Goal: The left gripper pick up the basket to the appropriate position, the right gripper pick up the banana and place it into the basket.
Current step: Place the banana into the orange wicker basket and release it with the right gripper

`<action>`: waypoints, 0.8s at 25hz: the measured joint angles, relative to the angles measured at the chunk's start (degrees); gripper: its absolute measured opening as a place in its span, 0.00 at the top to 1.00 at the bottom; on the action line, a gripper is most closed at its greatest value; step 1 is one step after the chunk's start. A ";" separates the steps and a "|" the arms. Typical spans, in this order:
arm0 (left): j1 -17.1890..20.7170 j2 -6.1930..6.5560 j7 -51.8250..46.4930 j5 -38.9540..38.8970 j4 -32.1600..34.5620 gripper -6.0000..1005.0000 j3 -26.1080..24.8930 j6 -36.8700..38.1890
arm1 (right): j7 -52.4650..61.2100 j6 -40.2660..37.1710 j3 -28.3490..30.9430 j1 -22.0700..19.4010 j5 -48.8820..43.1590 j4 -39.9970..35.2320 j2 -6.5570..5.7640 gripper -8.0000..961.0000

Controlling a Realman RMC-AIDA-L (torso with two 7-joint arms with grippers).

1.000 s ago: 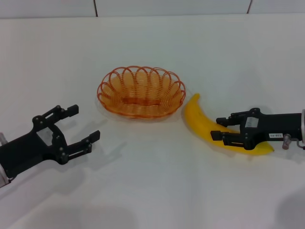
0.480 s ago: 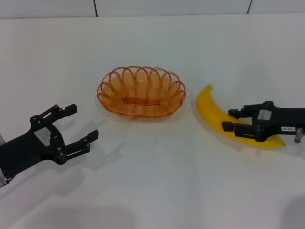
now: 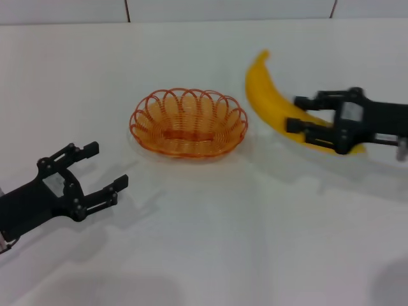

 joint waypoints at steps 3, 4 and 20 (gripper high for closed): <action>-0.56 -0.04 -0.30 -0.04 -1.85 0.15 -1.78 1.31 | -3.94 -0.13 -2.15 3.27 0.32 2.98 0.89 0.53; -0.94 0.00 -0.58 -0.04 -2.63 0.15 -2.35 1.72 | -4.79 0.20 -2.75 4.20 0.40 4.29 0.89 0.53; -8.44 3.72 -28.77 11.68 -5.09 0.15 -7.25 5.34 | -14.61 9.05 -3.58 14.56 0.53 17.18 1.38 0.53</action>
